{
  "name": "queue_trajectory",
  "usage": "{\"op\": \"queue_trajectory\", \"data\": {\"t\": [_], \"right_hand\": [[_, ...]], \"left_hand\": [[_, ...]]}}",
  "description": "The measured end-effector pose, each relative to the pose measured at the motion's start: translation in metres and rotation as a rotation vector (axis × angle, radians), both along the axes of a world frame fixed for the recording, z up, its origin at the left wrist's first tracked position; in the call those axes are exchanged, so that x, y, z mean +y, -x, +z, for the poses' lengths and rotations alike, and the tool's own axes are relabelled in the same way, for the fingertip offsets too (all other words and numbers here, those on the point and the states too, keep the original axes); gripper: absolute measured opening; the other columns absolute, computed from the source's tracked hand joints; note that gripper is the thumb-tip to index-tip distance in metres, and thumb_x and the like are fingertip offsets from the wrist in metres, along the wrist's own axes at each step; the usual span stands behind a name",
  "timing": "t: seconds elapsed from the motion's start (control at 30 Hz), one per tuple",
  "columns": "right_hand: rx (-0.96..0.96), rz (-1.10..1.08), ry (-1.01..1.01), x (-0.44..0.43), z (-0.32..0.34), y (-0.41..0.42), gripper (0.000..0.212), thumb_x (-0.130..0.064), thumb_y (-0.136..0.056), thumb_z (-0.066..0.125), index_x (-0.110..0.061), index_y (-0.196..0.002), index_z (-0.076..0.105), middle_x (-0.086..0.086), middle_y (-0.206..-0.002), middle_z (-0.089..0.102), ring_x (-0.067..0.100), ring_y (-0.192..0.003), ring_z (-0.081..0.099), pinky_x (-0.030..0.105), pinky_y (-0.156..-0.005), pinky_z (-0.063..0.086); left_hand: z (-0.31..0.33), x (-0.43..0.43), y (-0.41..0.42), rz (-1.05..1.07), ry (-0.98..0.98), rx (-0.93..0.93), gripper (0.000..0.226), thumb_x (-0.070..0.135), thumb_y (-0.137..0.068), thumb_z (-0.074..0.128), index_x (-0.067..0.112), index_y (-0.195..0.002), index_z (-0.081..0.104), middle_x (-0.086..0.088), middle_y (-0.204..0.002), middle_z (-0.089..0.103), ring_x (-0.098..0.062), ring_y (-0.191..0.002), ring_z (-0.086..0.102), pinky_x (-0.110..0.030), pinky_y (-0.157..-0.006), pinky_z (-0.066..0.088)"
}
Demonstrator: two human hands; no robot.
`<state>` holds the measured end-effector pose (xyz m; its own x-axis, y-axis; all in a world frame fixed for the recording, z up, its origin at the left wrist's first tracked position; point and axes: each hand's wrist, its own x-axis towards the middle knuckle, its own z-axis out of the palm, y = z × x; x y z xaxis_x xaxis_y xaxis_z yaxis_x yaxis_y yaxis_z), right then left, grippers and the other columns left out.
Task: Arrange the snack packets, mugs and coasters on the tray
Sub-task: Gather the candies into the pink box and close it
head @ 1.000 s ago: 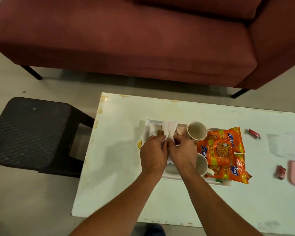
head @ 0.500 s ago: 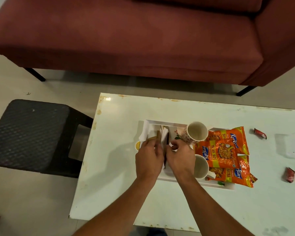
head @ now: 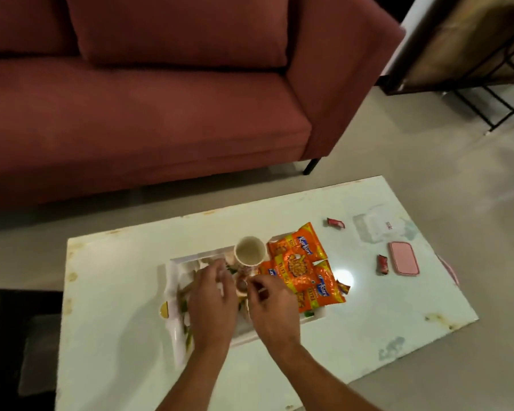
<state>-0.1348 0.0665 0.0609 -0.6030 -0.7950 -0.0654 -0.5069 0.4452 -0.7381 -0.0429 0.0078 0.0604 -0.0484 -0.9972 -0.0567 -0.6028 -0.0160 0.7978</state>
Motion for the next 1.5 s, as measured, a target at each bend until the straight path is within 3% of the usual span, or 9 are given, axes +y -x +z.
{"op": "queue_trajectory", "data": {"t": [0.23,0.33,0.5,0.63,0.73,0.87,1.1,1.37,1.5], "right_hand": [[0.048,-0.265,0.051,0.002,0.048,0.076,0.01,-0.025,-0.094,0.065,-0.025,-0.095,0.075,-0.011,-0.086,0.074,0.004,-0.074,0.067,0.031,-0.069,0.056],[0.058,-0.372,0.033,0.018,0.054,0.112,0.011,-0.025,-0.093,0.065,-0.024,-0.095,0.075,-0.011,-0.09,0.074,0.005,-0.075,0.067,0.022,-0.069,0.052],[0.074,-0.512,-0.029,0.059,0.044,0.176,0.011,-0.021,-0.092,0.066,-0.021,-0.097,0.076,-0.014,-0.09,0.074,-0.004,-0.068,0.062,0.01,-0.063,0.04],[0.068,-0.564,-0.142,0.088,0.018,0.23,0.015,-0.023,-0.093,0.063,-0.019,-0.1,0.076,-0.013,-0.092,0.073,0.008,-0.074,0.06,0.022,-0.069,0.041],[0.054,-0.542,-0.243,0.101,-0.007,0.274,0.025,-0.033,-0.098,0.057,-0.019,-0.104,0.076,-0.006,-0.096,0.077,0.015,-0.081,0.069,0.024,-0.072,0.043],[0.035,-0.549,-0.26,0.1,-0.03,0.333,0.027,-0.03,-0.095,0.063,-0.014,-0.114,0.073,0.003,-0.106,0.076,0.024,-0.093,0.07,0.026,-0.077,0.045],[-0.002,-0.427,-0.259,0.043,-0.064,0.416,0.05,-0.037,-0.094,0.06,-0.014,-0.139,0.055,0.012,-0.134,0.059,0.032,-0.126,0.051,0.043,-0.103,0.043],[-0.022,-0.289,-0.285,0.018,-0.093,0.431,0.043,-0.028,-0.089,0.068,-0.017,-0.13,0.061,0.002,-0.104,0.075,0.03,-0.109,0.062,0.042,-0.092,0.049],[0.281,-0.109,-0.292,0.018,-0.097,0.416,0.033,-0.023,-0.086,0.068,-0.019,-0.119,0.069,0.002,-0.096,0.074,0.031,-0.097,0.06,0.041,-0.084,0.046]], "left_hand": [[0.059,-0.006,0.088,-0.354,0.032,0.019,0.026,0.028,-0.1,0.056,0.023,-0.122,0.067,0.005,-0.116,0.069,-0.015,-0.102,0.068,-0.029,-0.083,0.054],[0.063,0.005,0.117,-0.476,0.036,-0.015,0.029,0.029,-0.1,0.056,0.021,-0.126,0.066,0.002,-0.123,0.067,-0.017,-0.109,0.066,-0.035,-0.092,0.054],[0.056,0.028,0.161,-0.581,0.016,-0.096,0.031,0.032,-0.102,0.053,0.025,-0.13,0.063,0.005,-0.13,0.065,-0.014,-0.115,0.063,-0.028,-0.094,0.051],[0.037,0.05,0.2,-0.677,-0.021,-0.133,0.033,0.03,-0.102,0.054,0.026,-0.134,0.061,0.005,-0.134,0.062,-0.013,-0.12,0.06,-0.026,-0.099,0.047],[0.013,0.071,0.237,-0.758,-0.032,-0.218,0.036,0.026,-0.102,0.053,0.028,-0.137,0.058,0.005,-0.136,0.059,-0.013,-0.123,0.058,-0.025,-0.102,0.045],[-0.029,0.096,0.28,-0.835,-0.075,-0.386,0.041,0.021,-0.102,0.05,0.03,-0.142,0.053,0.006,-0.141,0.054,-0.014,-0.129,0.053,-0.026,-0.105,0.043],[-0.073,0.101,0.34,-0.726,-0.059,-0.593,0.04,0.029,-0.103,0.049,0.028,-0.142,0.05,0.003,-0.144,0.053,-0.013,-0.13,0.05,-0.025,-0.104,0.046],[-0.084,0.101,0.338,-0.973,-0.08,-1.025,0.055,0.018,-0.091,0.063,0.016,-0.142,0.041,-0.013,-0.142,0.045,-0.031,-0.13,0.043,-0.043,-0.106,0.04],[-0.086,0.1,0.331,-0.999,-0.085,-1.117,0.051,0.013,-0.087,0.07,0.014,-0.133,0.048,-0.014,-0.132,0.05,-0.031,-0.122,0.048,-0.042,-0.102,0.042]]}}
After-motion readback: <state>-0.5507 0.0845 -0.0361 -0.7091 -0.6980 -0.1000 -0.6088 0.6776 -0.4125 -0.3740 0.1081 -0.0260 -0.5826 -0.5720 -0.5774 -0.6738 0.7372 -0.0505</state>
